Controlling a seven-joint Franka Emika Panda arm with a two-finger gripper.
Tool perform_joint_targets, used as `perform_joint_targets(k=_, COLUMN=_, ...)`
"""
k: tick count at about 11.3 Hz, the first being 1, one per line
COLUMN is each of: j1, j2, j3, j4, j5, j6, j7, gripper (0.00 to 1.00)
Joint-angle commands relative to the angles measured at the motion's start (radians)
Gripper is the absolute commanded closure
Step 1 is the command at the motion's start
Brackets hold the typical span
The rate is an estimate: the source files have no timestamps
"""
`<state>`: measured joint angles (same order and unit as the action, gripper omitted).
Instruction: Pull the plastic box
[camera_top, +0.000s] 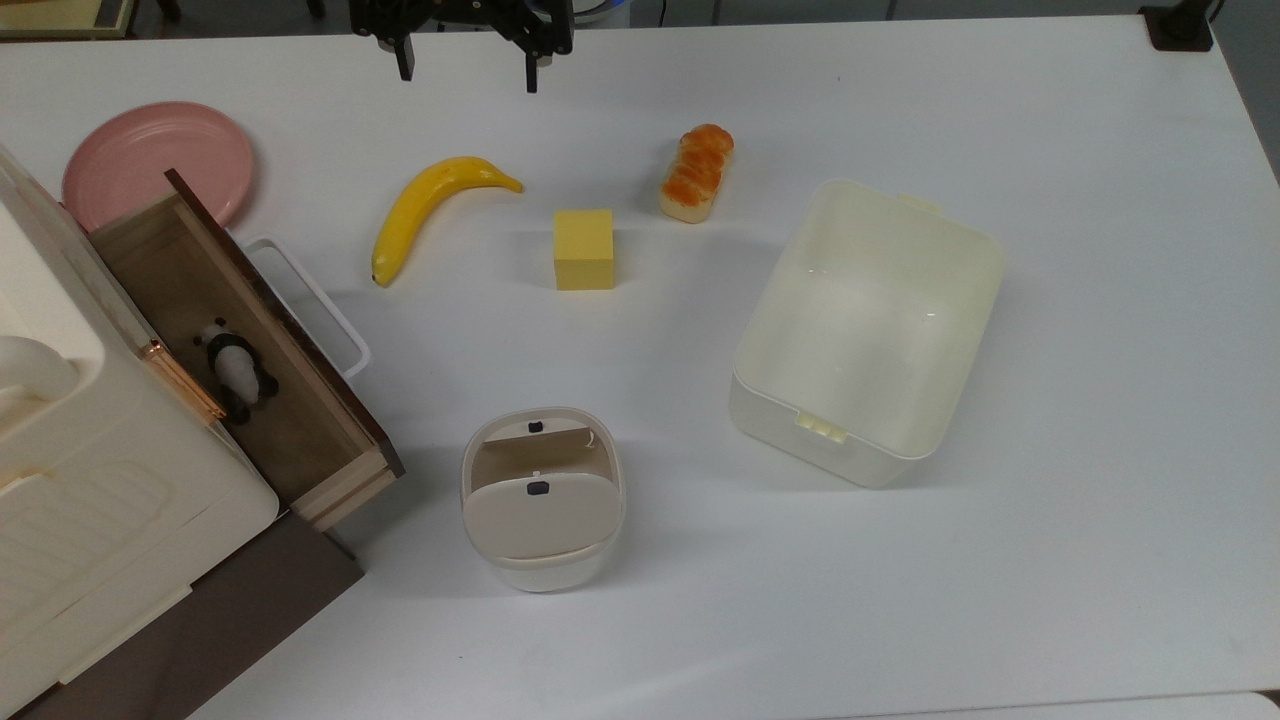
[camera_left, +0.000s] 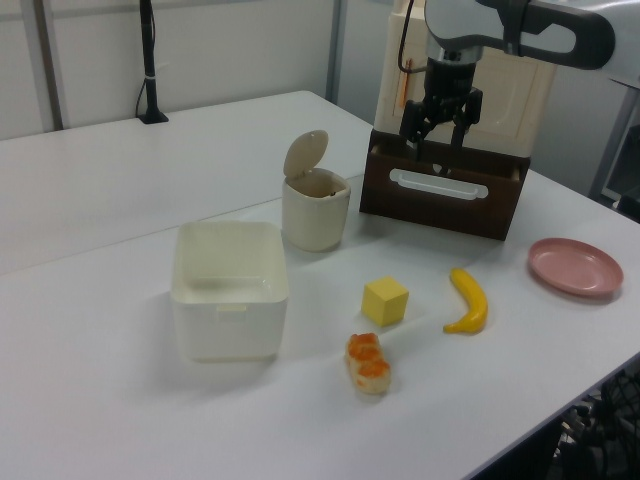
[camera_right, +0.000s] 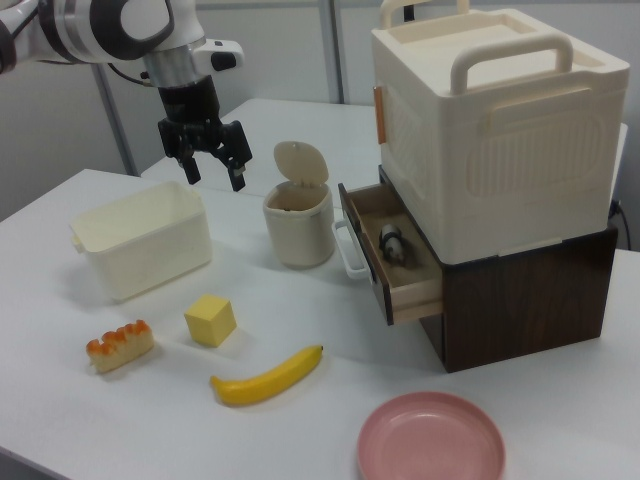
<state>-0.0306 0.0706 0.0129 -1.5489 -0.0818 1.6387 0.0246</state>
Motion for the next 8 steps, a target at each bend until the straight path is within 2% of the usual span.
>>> perform_joint_targets(k=1, j1=0.008, j2=-0.008, j3=-0.005, j4=-0.002, j5=0.020, j6=-0.029, j7=-0.008, gripper=0.00)
perform_joint_targets(k=8, j1=0.009, j2=-0.002, j3=-0.004, j4=-0.003, j5=0.024, j6=-0.025, j7=0.005, gripper=0.00)
